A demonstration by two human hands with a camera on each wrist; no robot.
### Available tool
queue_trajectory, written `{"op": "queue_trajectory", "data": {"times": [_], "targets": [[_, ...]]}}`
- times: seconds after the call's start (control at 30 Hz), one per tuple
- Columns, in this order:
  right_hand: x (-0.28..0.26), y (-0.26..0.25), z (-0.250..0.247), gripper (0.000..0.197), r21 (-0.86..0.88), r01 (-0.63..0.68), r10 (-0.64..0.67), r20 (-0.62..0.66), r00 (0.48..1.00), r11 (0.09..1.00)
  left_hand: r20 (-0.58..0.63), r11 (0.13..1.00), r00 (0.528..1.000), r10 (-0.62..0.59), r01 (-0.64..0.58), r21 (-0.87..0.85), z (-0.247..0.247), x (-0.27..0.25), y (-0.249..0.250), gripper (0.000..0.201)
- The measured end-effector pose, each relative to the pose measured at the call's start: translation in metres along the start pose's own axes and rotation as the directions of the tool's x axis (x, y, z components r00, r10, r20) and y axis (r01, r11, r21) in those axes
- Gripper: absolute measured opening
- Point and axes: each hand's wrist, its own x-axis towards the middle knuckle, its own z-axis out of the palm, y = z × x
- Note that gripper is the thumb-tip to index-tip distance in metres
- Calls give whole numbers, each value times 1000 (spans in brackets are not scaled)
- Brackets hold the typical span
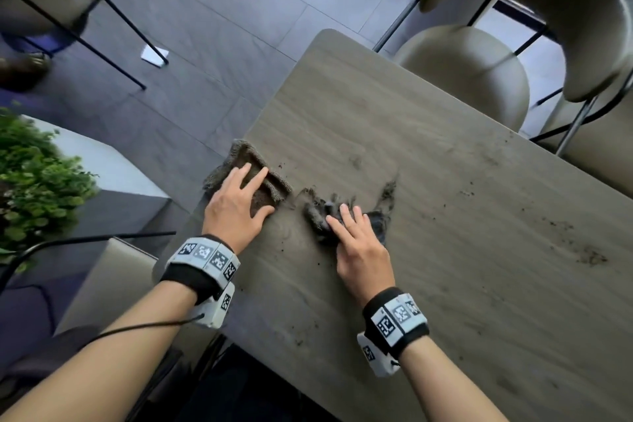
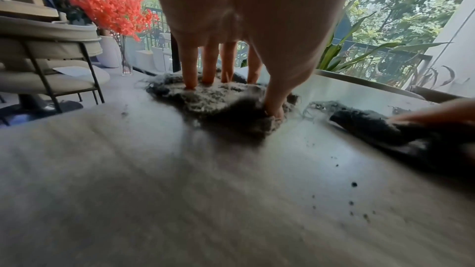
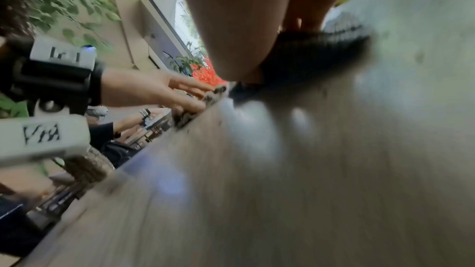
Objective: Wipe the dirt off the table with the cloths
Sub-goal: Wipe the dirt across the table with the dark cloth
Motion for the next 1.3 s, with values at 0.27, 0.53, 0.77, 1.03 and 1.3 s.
{"op": "queue_trajectory", "data": {"times": [0.27,0.53,0.77,1.03,1.3], "targets": [[130,61,-73,56,84,-340,350,-210,913,937,-193,995,980,44,-61,-83,13,-5,-11,39],[105,14,-6,60,-139,-205,203,-23,979,969,-351,974,935,46,-120,-193,5,-6,-33,33],[39,-39,29,66,-72,15,-9,76,997,997,-496,949,867,45,-192,-249,-36,2,-22,35],[23,-53,37,68,-21,2,0,85,996,1000,-590,867,773,234,-441,-233,-79,91,72,32],[26,-54,32,68,31,-16,12,116,993,999,-211,865,892,400,-443,-236,-30,159,189,30]]}}
